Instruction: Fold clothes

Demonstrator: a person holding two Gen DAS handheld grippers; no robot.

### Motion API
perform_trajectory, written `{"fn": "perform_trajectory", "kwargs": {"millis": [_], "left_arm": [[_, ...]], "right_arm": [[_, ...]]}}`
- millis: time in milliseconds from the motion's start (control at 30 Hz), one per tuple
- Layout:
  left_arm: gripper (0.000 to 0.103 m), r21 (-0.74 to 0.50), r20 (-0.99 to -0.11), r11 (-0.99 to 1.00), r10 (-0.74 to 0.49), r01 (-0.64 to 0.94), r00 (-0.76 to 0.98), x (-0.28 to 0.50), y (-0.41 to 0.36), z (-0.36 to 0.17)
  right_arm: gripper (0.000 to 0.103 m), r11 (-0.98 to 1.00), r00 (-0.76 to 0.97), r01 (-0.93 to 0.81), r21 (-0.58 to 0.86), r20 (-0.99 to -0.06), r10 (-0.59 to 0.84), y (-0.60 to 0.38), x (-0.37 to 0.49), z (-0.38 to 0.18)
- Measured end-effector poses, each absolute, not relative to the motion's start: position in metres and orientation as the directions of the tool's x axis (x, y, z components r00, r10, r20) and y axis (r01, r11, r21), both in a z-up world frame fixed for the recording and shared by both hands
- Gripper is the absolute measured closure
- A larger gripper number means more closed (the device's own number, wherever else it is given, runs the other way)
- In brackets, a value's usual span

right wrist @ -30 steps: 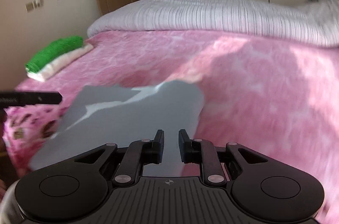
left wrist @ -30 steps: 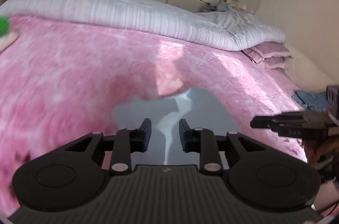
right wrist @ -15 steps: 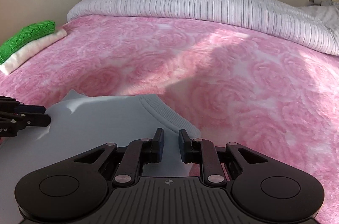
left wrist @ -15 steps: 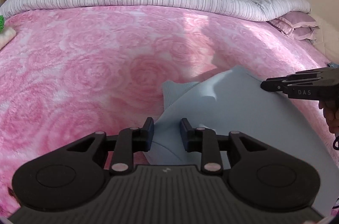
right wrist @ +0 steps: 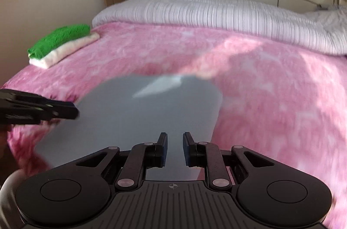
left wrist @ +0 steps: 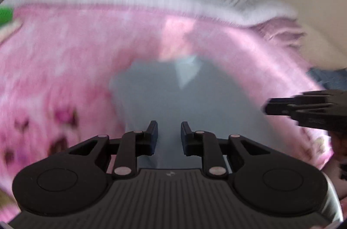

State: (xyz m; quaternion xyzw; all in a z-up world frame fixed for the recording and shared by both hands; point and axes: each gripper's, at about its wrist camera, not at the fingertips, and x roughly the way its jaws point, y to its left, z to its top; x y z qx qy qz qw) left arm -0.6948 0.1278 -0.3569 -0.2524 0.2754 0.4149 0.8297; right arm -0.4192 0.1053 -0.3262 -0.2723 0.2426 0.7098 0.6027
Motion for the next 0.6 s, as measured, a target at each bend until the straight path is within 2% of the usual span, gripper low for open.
{"fn": "perform_trajectory", "kwargs": {"millis": [33,167,200,267,300,367,400,433,600], "left_arm": [[0.090,-0.177,-0.668,0.517,0.561,-0.837,0.489,-0.692,0.127,-0.365],[0.089,-0.140,-0.684,0.469,0.591,-0.872,0.428,-0.680,0.118,-0.353],[0.087,-0.128,-0.684,0.462,0.599,-0.878,0.416,-0.679,0.112,-0.347],[0.071,-0.104,-0.682,0.443,0.620,-0.891,0.387,-0.680,0.098,-0.334],[0.068,-0.089,-0.682,0.433,0.630,-0.897,0.371,-0.681,0.089,-0.329],[0.065,-0.054,-0.690,0.410,0.644,-0.910,0.331,-0.681,0.069,-0.322],[0.065,-0.041,-0.695,0.398,0.647,-0.917,0.312,-0.682,0.060,-0.319],[0.065,-0.038,-0.701,0.387,0.647,-0.921,0.301,-0.682,0.051,-0.319],[0.065,-0.019,-0.724,0.385,0.631,-0.923,0.279,-0.682,0.009,-0.321]], "right_arm": [[0.084,-0.151,-0.121,-0.988,0.016,-0.684,0.719,0.098,-0.422,-0.329],[0.084,-0.133,-0.103,-0.991,0.013,-0.705,0.702,0.070,-0.435,-0.342],[0.084,-0.117,-0.085,-0.993,0.003,-0.709,0.700,0.067,-0.438,-0.336],[0.083,-0.088,-0.073,-0.996,0.015,-0.708,0.702,0.059,-0.441,-0.325],[0.083,-0.076,-0.085,-0.996,0.044,-0.699,0.710,0.052,-0.439,-0.320],[0.071,-0.028,-0.100,-0.993,0.116,-0.681,0.725,0.033,-0.437,-0.311],[0.055,-0.003,-0.103,-0.989,0.148,-0.675,0.730,0.023,-0.437,-0.308],[0.045,0.019,-0.102,-0.985,0.171,-0.671,0.734,0.014,-0.438,-0.306],[0.043,0.072,-0.073,-0.981,0.179,-0.690,0.720,-0.020,-0.451,-0.301]]}}
